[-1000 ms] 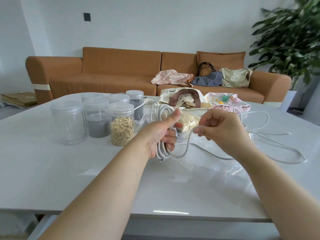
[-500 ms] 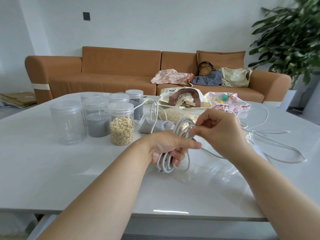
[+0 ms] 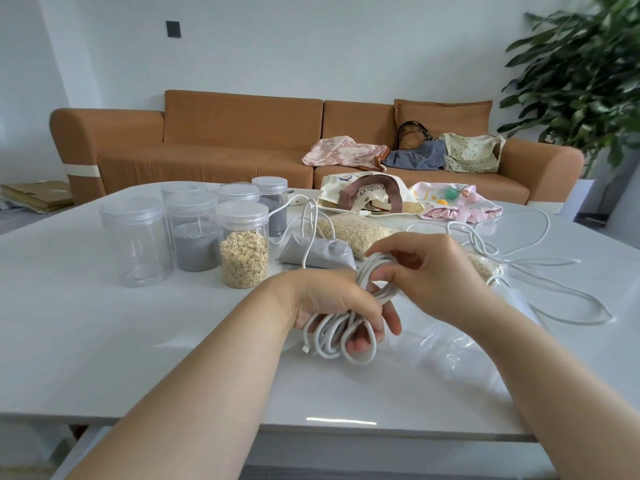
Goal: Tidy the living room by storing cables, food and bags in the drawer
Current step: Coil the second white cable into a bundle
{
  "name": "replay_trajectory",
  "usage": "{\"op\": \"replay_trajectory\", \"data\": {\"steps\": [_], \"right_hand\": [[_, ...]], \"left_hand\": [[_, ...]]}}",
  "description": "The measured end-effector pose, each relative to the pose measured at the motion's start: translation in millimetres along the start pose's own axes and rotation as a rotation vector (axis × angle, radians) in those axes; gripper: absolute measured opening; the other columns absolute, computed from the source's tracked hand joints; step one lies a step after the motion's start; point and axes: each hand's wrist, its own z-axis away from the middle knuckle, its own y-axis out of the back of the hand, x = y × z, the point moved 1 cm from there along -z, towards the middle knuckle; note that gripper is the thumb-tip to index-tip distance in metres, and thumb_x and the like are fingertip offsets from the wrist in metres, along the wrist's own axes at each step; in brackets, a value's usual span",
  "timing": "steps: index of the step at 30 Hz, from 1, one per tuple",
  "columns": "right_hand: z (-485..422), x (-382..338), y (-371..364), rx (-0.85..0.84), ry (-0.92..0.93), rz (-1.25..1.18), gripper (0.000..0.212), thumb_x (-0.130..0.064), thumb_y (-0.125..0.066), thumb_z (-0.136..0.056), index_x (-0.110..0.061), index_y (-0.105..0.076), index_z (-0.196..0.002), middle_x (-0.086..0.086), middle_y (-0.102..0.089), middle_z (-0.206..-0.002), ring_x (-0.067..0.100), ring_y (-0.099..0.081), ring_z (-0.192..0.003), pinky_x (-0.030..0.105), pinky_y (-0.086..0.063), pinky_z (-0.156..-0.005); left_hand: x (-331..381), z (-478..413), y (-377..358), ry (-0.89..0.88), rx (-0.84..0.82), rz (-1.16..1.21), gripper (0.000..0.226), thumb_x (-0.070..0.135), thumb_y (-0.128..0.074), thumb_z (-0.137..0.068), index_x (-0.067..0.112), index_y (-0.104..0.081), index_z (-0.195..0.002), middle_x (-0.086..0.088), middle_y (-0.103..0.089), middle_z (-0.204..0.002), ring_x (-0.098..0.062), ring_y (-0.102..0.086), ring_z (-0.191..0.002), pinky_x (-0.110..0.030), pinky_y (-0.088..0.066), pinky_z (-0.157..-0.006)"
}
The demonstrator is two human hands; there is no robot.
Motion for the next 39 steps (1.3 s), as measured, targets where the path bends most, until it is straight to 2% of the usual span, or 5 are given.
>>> {"op": "replay_trajectory", "data": {"steps": [17,22,25,31,39], "right_hand": [[-5,7,-2,0.086,0.015,-0.152,0.041,0.001,-0.071,-0.077,-0.038,-0.064,-0.068,0.004,-0.065,-0.065,0.023,-0.052,-0.058,0.032,-0.044,-0.058],[-4,14,1,0.128,-0.046,-0.109,0.015,-0.037,-0.081,-0.062,-0.033,-0.066,-0.059,0.013,-0.059,-0.055,0.014,-0.041,-0.050,0.030,-0.035,-0.051],[-5,16,8,0.101,-0.057,-0.046,0.048,-0.061,-0.066,-0.045,-0.016,-0.068,-0.058,-0.002,-0.045,-0.041,0.008,-0.034,-0.043,0.026,-0.030,-0.046],[-10,22,20,0.099,-0.032,-0.174,0.036,-0.054,-0.071,-0.069,-0.028,-0.061,-0.047,-0.004,-0.036,-0.047,0.007,-0.029,-0.048,0.018,-0.022,-0.045],[-13,41,24,0.232,-0.090,-0.138,0.032,-0.007,-0.053,-0.092,-0.026,-0.062,-0.068,-0.014,-0.051,-0.055,0.004,-0.040,-0.055,0.016,-0.031,-0.056]], "left_hand": [[-1,-1,6,-0.027,-0.135,0.174,0.021,-0.008,-0.034,-0.093,0.011,-0.040,-0.085,-0.006,-0.061,-0.056,-0.019,-0.066,-0.053,-0.029,-0.057,-0.056],[-2,-1,6,0.062,-0.117,0.121,0.022,0.003,-0.031,-0.099,0.015,-0.045,-0.087,0.008,-0.036,-0.042,-0.001,-0.033,-0.031,-0.012,-0.035,-0.039],[-4,-2,6,0.043,-0.131,0.113,0.020,0.007,-0.031,-0.099,0.010,-0.049,-0.090,0.011,-0.031,-0.040,0.002,-0.028,-0.029,-0.010,-0.029,-0.036],[-5,2,11,-0.163,-0.412,0.355,0.019,0.033,-0.060,-0.086,0.017,-0.065,-0.077,0.010,-0.028,-0.043,0.002,-0.031,-0.032,-0.011,-0.036,-0.039],[-3,1,21,-0.390,-0.477,0.826,0.026,0.020,-0.045,-0.099,-0.002,-0.055,-0.086,-0.003,-0.035,-0.054,-0.015,-0.034,-0.044,-0.027,-0.042,-0.051]]}}
